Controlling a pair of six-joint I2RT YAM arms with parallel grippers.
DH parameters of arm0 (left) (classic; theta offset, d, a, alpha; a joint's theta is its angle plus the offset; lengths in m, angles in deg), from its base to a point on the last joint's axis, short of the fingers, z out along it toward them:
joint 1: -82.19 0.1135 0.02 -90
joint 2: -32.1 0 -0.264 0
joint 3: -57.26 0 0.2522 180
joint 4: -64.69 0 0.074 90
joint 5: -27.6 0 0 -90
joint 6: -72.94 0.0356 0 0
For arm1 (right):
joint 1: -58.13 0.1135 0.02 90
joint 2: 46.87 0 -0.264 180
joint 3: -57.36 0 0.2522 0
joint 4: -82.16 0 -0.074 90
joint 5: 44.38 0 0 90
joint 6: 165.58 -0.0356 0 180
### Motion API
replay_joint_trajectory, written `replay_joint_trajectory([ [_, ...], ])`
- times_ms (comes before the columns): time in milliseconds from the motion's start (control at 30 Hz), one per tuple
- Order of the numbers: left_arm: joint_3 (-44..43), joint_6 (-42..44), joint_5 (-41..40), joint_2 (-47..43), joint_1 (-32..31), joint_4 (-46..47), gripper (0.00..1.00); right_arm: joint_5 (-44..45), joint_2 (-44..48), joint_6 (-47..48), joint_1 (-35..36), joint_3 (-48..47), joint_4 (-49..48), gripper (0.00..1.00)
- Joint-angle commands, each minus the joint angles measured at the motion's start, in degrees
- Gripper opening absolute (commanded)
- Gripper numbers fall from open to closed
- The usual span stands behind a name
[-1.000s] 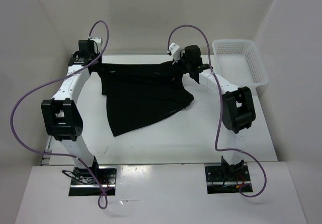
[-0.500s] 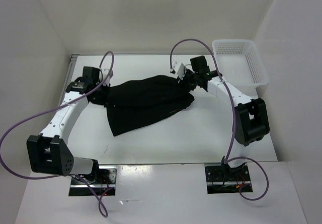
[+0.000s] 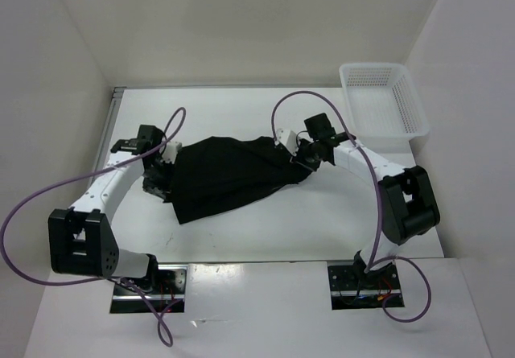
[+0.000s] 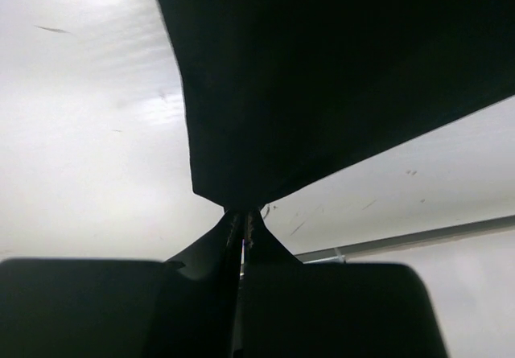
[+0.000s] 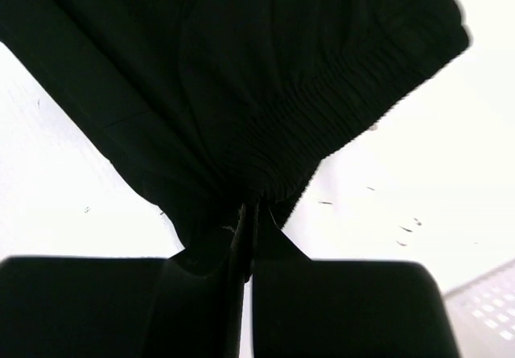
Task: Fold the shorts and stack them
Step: Fold the shorts
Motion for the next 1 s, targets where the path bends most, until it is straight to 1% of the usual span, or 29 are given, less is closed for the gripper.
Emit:
replay_joint_trajectory([
  [0,-6.2,0.2,-2.3,-0.6,2.8,-4.5,0.00,1.9,4.0,1.3,-0.3,-2.0,1.5,0.00],
  [33,-7.2,0.2,-0.8,-0.6,4.1,-6.8,0.00,1.9,4.0,1.3,-0.3,-2.6,1.5,0.00],
  [100,-8.7,0.2,1.7,-0.6,4.8,-10.2,0.00,0.8,5.1,1.3,-0.3,-2.6,3.0,0.00],
  [133,-7.8,0.2,3.8,-1.6,4.8,-12.3,0.00,0.8,5.1,1.3,-0.3,-2.6,3.0,0.00],
  [200,-3.9,0.2,3.0,-4.0,2.2,-12.3,0.00,0.3,5.6,0.8,-0.3,0.8,2.0,0.00],
  [267,2.2,0.2,1.7,-5.5,-0.9,-9.4,0.00,0.8,5.6,0.8,-0.3,3.7,-0.1,0.00],
  [300,3.5,0.2,1.2,-6.1,-1.5,-8.8,0.00,1.6,5.6,0.8,-0.3,4.2,-0.7,0.05],
  [333,4.3,0.2,0.5,-6.1,-1.5,-7.8,0.00,1.6,5.6,0.8,-0.3,4.2,-0.7,0.15],
  [367,5.8,0.2,-0.2,-6.1,-2.0,-7.8,0.00,2.2,5.6,0.8,-0.3,4.2,-0.7,0.22],
  [400,6.5,0.2,-1.3,-6.1,-2.0,-6.5,0.02,2.2,5.6,0.8,-0.3,4.2,-0.7,0.37],
  [433,7.1,0.2,-3.4,-6.1,-2.0,-5.8,0.07,2.2,5.6,0.2,-0.3,4.2,-0.7,0.46],
  [467,7.7,0.2,-4.5,-6.1,-2.0,-5.8,0.14,2.2,6.1,0.2,-0.3,3.5,-0.7,0.57],
  [500,8.4,0.2,-5.3,-6.6,-2.0,-5.1,0.33,1.6,6.2,-1.5,-0.3,2.6,-0.7,0.72],
  [533,8.4,0.2,-6.7,-6.6,-2.0,-4.6,0.40,1.6,6.2,-2.6,-0.3,1.1,-0.7,0.78],
  [567,8.4,0.2,-7.3,-6.6,-2.0,-3.9,0.44,0.9,6.2,-3.9,-0.3,0.1,-0.7,0.79],
  [600,8.4,0.2,-7.9,-6.6,-2.0,-3.9,0.46,-1.4,6.2,-6.6,-1.1,-1.3,0.0,0.79],
  [667,6.7,0.2,-10.8,-6.6,-2.0,-0.8,0.47,-5.3,5.4,-10.9,-2.5,-6.8,0.0,0.79],
  [700,5.8,0.2,-11.7,-6.6,-2.0,-0.1,0.47,-9.2,4.0,-16.2,-4.2,-8.5,0.0,0.79],
  [733,4.5,0.2,-12.3,-6.6,-2.0,0.6,0.52,-10.5,3.2,-18.9,-4.8,-11.1,-2.0,0.79],
  [800,-0.3,0.2,-11.8,-6.6,-2.0,1.7,0.56,-11.0,-0.1,-25.3,-4.8,-13.1,-4.9,0.79],
  [867,-3.2,0.2,-9.8,-5.9,-3.6,1.7,0.59,-11.5,-3.1,-28.9,-4.8,-14.6,-7.8,0.79],
  [900,-4.1,0.2,-9.8,-5.2,-5.9,1.7,0.62,-11.5,-6.7,-32.1,-4.8,-16.3,-8.6,0.78],
  [967,-3.0,0.2,-9.3,-3.8,-8.4,1.7,0.63,-11.5,-10.4,-34.7,-4.8,-17.9,-10.8,0.76],
])
